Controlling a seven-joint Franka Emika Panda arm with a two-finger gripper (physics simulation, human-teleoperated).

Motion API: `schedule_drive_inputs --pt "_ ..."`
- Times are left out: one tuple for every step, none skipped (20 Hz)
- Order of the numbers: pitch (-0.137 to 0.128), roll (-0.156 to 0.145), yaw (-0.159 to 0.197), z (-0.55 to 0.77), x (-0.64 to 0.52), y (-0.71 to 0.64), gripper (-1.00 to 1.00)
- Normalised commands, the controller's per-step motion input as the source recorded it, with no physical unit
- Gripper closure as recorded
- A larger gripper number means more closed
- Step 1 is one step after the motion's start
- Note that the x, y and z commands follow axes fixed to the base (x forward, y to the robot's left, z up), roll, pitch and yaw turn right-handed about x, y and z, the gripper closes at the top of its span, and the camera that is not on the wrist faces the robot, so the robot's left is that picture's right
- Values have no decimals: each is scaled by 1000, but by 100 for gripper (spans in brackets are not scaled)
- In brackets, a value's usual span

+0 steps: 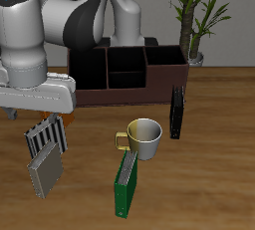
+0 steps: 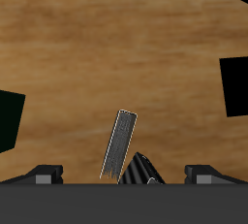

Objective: Place the yellow book into the back desk caddy's left compartment

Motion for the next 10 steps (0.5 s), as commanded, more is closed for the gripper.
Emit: schedule_drive_inputs --pt "5 -1 -40 -222 55 -140 -100" --pt "-41 2 8 -284 72 -81 -100" --pt "-8 -30 -55 -367 96 -105 -100" --pt "7 16 -5 -209 -7 67 -100" --pt "11 -12 -81 -253 31 65 -100" --pt "-7 14 17 -217 -32 138 -100" --pt "-28 10 -85 -222 -76 105 -100" --pt "0 0 0 19 -25 49 -100" --pt "-5 27 8 -252 -16 212 -100" --pt "-30 4 70 -541 13 152 -100"
